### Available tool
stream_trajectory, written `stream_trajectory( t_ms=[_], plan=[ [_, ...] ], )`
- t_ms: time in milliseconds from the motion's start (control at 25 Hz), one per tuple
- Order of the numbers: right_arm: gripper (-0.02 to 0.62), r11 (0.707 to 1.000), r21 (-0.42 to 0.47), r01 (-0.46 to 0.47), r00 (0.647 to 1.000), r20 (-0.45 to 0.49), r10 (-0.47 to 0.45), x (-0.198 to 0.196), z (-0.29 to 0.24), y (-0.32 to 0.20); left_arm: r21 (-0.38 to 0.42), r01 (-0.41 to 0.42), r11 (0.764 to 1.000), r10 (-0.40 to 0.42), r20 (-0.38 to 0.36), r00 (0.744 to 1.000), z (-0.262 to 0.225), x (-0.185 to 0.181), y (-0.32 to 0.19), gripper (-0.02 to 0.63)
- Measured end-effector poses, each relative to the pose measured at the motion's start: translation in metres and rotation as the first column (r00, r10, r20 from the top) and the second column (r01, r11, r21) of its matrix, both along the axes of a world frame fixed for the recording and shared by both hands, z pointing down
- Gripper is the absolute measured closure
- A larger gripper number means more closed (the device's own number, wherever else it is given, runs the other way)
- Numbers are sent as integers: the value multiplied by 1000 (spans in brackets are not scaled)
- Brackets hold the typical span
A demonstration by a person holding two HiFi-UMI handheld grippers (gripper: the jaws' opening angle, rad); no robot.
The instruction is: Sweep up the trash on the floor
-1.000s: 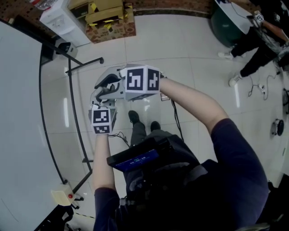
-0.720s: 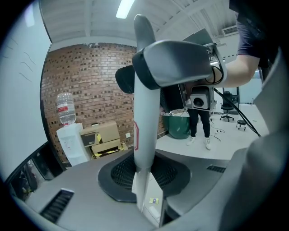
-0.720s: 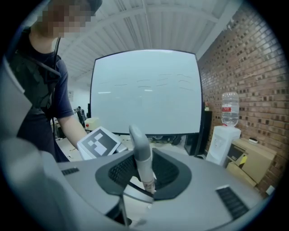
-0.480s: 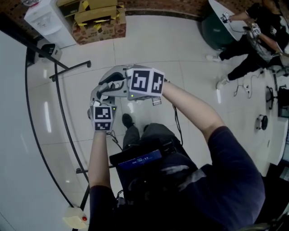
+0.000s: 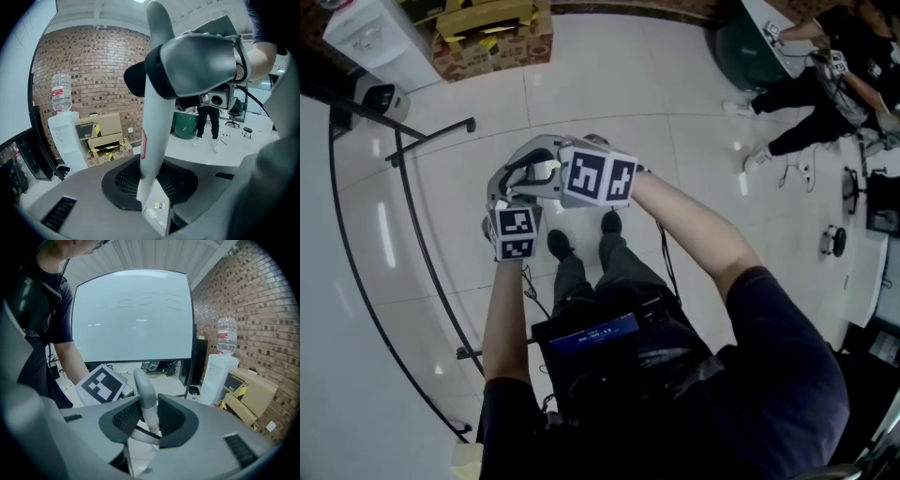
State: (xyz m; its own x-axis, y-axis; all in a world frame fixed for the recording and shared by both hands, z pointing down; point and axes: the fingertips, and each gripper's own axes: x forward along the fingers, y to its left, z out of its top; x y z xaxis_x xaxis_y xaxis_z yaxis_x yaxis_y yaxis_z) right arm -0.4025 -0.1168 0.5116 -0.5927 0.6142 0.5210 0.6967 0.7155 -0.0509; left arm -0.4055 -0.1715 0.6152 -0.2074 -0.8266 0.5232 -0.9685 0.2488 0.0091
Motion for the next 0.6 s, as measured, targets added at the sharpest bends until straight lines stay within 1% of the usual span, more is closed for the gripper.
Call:
stream_trajectory(
  t_ms=[80,240,360,480,600],
  plan=[
    [477,1000,30,-5,1000,11,5,-6,9,-12,-13,12,1000,-12,1,1000,9,-7,-11,529],
    [479,994,99,42,999,17,-44,-10,29,-31,-53,30,998,-30,0,1000,28,-15,-33,529],
    [479,992,110,66,997,21,-69,-6,39,-36,-61,42,997,-42,0,999,38,-13,-40,529],
    [479,988,123,89,995,28,-93,-4,41,-46,-66,35,997,-35,1,999,41,-12,-52,528],
    [477,991,98,90,996,19,-92,0,44,-56,-71,21,997,-22,-15,1000,45,-7,-63,528]
  ],
)
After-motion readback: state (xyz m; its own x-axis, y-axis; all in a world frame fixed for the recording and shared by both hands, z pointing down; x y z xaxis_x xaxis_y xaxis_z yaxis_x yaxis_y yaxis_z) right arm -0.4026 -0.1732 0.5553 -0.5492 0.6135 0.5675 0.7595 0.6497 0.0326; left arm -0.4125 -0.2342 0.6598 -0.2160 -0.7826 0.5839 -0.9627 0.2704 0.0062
